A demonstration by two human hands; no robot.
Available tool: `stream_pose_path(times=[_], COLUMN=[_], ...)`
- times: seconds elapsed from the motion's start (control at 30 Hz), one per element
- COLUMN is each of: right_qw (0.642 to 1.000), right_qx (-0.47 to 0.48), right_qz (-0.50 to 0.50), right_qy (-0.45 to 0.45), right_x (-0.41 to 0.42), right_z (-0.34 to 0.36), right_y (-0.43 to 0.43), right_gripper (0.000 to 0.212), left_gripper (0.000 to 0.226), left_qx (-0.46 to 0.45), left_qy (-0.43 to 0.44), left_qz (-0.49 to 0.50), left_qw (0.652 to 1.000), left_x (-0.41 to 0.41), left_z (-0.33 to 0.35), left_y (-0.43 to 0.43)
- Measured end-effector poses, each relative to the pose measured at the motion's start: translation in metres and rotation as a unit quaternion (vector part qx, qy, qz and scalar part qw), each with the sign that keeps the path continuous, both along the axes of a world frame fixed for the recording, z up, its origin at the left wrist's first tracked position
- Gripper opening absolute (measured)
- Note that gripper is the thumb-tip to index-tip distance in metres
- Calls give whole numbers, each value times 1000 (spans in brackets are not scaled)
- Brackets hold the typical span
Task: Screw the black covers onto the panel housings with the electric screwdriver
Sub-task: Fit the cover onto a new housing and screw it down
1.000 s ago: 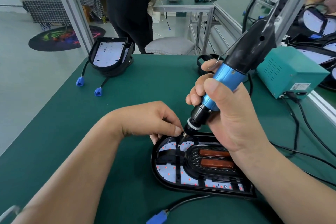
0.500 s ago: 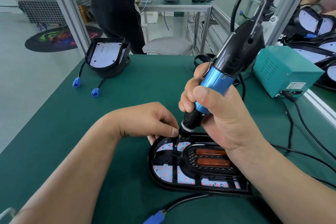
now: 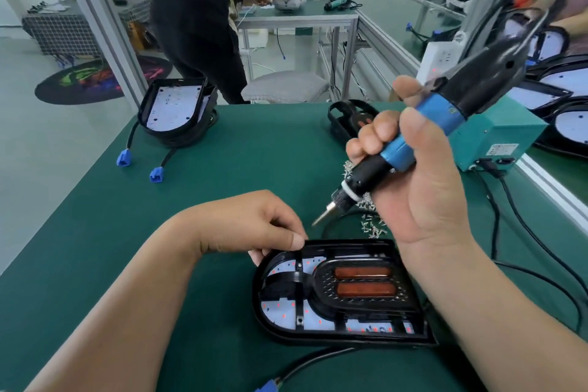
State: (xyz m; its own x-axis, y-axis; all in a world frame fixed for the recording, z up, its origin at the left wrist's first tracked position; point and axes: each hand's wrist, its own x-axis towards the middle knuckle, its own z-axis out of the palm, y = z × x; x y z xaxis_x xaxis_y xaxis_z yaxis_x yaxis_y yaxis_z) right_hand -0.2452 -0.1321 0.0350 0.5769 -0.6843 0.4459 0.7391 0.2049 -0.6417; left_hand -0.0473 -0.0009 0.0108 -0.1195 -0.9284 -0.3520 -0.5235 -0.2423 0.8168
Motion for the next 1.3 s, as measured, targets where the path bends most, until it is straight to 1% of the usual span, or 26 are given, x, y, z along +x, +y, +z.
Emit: stream_pose_path(times=[0.07,0.17,0.2,0.27,0.3,0.4,0.47,0.5,0.57,0.6,0.7,0.8,0.87,0.93,0.97,1.07,1.2,1.27,1.3], right_qw=[998,986,980,967,960,942,936,934,930,929,927,927,926,925,925,924,924,923,922], right_qx=[47,114,137,178,196,240,256,262,270,272,274,276,276,281,281,282,283,286,287], right_qz=[-45,-115,-136,-174,-192,-223,-233,-237,-244,-247,-250,-253,-256,-255,-254,-257,-256,-257,-257], right_qy=[-9,-32,-43,-59,-64,-68,-62,-59,-55,-54,-48,-40,-35,-34,-35,-31,-26,-26,-27], right_x=[-9,-27,-33,-42,-46,-50,-51,-51,-52,-52,-51,-50,-50,-51,-51,-51,-52,-52,-52], right_z=[1,0,-2,-6,-7,-13,-16,-17,-19,-20,-23,-25,-25,-26,-26,-27,-27,-27,-27], right_y=[-18,-45,-54,-67,-72,-84,-88,-89,-92,-93,-95,-95,-96,-97,-97,-97,-96,-96,-96], right_gripper=[17,12,11,11,12,13,12,12,13,13,9,8,8,8,9,17,16,18,18], left_gripper=[18,26,32,40,37,12,6,9,30,41,65,75,71,62,55,20,12,7,8], left_qx=[3,-1,-8,-40,-66,-136,-163,-176,-197,-195,-157,-141,-150,-156,-156,-155,-166,-171,-162], left_qy=[7,17,22,26,21,-24,-60,-104,-233,-273,-309,-374,-383,-373,-368,-342,-316,-267,-220], left_qz=[3,0,7,53,81,146,181,181,130,101,45,6,-4,-12,-18,-27,4,46,76], left_qw=[1000,1000,1000,997,994,980,968,962,943,937,937,917,911,914,917,927,934,947,959], left_x=[1,1,1,-3,-7,-16,-24,-27,-35,-40,-54,-69,-74,-75,-75,-76,-75,-71,-68], left_z=[-1,2,2,0,-1,-11,-17,-18,-17,-14,-7,-6,-7,-8,-7,-7,-8,-10,-11], left_y=[0,-3,-5,-13,-19,-45,-66,-77,-99,-109,-134,-146,-147,-147,-147,-148,-148,-146,-144])
